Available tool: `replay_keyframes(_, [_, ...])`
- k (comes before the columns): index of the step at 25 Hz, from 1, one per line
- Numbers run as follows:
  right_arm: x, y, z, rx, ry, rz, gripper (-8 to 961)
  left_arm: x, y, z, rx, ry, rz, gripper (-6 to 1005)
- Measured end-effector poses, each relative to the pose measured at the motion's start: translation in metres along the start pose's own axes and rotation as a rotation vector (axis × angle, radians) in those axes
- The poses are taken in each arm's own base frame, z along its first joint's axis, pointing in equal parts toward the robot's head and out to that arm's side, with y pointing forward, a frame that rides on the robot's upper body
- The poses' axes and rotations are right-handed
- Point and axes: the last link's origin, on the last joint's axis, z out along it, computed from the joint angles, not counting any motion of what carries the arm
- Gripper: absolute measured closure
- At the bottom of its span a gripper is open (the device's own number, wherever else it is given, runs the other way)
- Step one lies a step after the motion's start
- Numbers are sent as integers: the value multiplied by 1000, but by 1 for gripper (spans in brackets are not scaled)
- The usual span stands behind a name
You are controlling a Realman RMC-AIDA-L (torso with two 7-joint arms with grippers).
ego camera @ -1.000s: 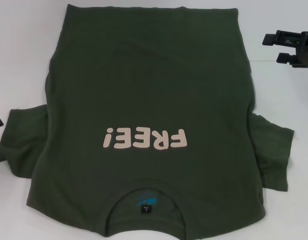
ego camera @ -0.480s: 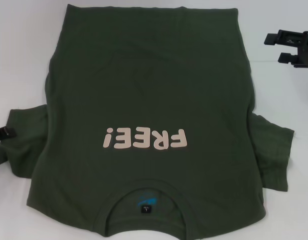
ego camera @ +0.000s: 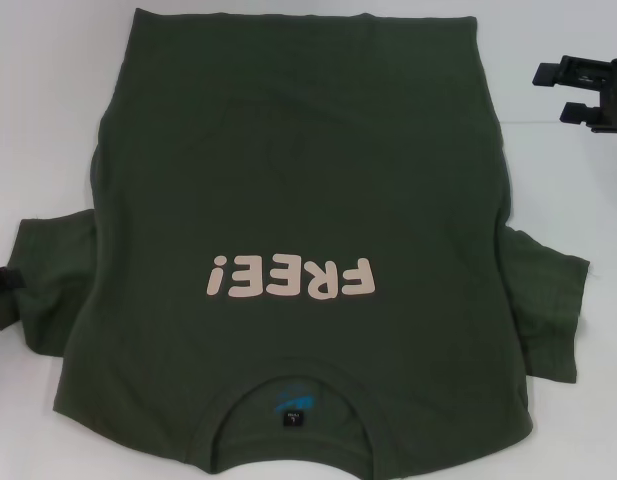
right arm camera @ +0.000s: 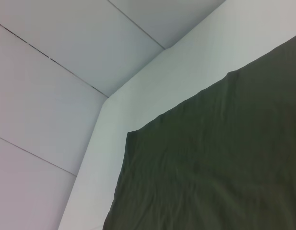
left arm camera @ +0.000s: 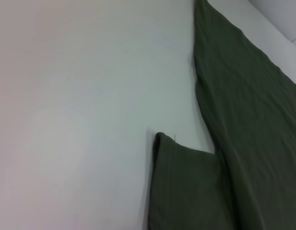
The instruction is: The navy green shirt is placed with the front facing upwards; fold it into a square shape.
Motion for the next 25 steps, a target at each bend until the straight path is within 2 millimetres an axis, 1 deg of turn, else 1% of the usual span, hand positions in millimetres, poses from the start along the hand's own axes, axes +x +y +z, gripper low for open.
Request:
replay_keyframes(4, [-1, 0, -1, 0, -1, 0, 92, 1, -1, -2, 4, 3, 4, 445])
replay_keyframes(10, [-1, 0, -1, 0, -3, 7, 95, 1, 0, -3, 3, 2, 8, 689])
replay_keyframes(15, [-1, 0, -2, 1, -4, 12, 99, 4, 3, -6, -3, -11, 34, 907])
replay_keyframes(19, [-1, -1, -2, 1, -4, 18, 101, 14, 10, -9, 23, -48, 107, 940])
replay_keyframes(25, [-2, -1, -2, 3, -5, 22, 105, 38, 21, -18, 182, -113, 258, 989])
